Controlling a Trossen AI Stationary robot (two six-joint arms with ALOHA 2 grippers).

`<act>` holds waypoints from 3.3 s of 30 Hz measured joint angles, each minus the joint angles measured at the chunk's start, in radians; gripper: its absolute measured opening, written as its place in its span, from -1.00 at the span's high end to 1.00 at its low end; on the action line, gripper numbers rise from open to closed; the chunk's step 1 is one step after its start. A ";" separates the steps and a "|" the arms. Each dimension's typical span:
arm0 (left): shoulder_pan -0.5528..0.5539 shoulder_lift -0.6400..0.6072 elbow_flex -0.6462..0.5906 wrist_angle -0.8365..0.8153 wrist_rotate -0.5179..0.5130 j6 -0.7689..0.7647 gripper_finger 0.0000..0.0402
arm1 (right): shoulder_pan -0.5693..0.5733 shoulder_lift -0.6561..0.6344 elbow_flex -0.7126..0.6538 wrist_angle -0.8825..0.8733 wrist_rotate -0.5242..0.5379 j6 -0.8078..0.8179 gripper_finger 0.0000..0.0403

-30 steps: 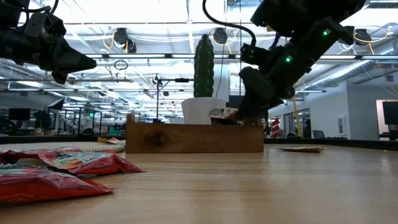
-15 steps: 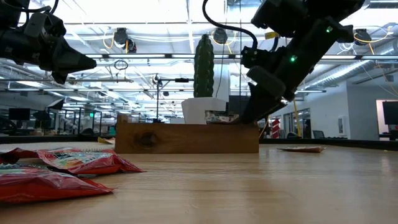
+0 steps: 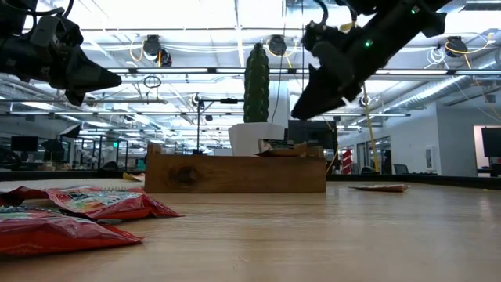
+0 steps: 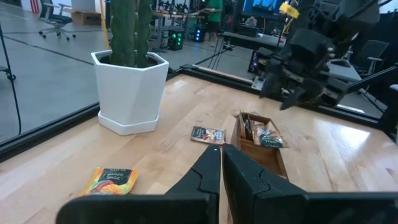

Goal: Pick & Place Tea
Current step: Put the brown tea bag into the right section of the wooden organizer

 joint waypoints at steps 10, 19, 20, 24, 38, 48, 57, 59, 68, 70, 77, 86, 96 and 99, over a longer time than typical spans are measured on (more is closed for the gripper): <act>0.000 0.000 0.000 0.000 0.000 0.000 0.89 | 0.025 0.026 0.040 0.045 -0.167 -0.214 0.05; 0.000 0.000 0.000 0.000 0.000 0.000 0.89 | 0.125 0.243 0.250 -0.121 0.013 -0.537 0.06; 0.000 0.000 0.000 0.000 0.000 0.000 0.89 | 0.130 0.276 0.281 -0.153 0.047 -0.562 0.06; 0.000 0.000 0.000 0.000 0.000 0.000 0.89 | 0.138 0.369 0.378 -0.245 0.124 -0.579 0.06; 0.000 0.000 0.000 0.000 0.000 0.000 0.89 | 0.109 0.401 0.404 -0.339 0.120 -0.458 0.16; 0.000 0.000 0.000 0.000 0.000 0.000 0.89 | 0.109 0.402 0.376 -0.326 0.121 -0.420 0.31; 0.000 0.000 0.000 0.000 0.000 0.000 0.89 | 0.109 0.402 0.375 -0.326 0.122 -0.414 0.86; 0.000 0.000 0.000 0.000 0.000 0.000 0.89 | 0.109 0.401 0.375 -0.326 0.124 -0.414 0.96; 0.000 0.000 0.000 0.000 0.000 0.000 0.89 | 0.119 0.395 0.374 -0.326 0.252 -0.398 1.00; 0.000 0.000 0.000 0.000 0.000 0.000 0.89 | 0.123 0.382 0.374 -0.322 0.248 -0.391 1.00; 0.000 0.000 0.000 -0.001 0.000 0.000 0.89 | 0.129 0.299 0.374 -0.277 0.093 -0.338 1.00; 0.000 0.000 0.000 0.000 0.000 0.000 0.89 | 0.115 0.137 0.207 -0.129 0.089 -0.288 1.00; 0.000 0.000 0.000 -0.001 0.000 0.000 0.89 | 0.014 -0.064 -0.320 0.736 -0.114 -0.265 1.00; 0.000 0.000 0.000 -0.001 0.000 0.000 0.89 | -0.013 -0.080 -0.407 0.858 -0.127 -0.219 1.00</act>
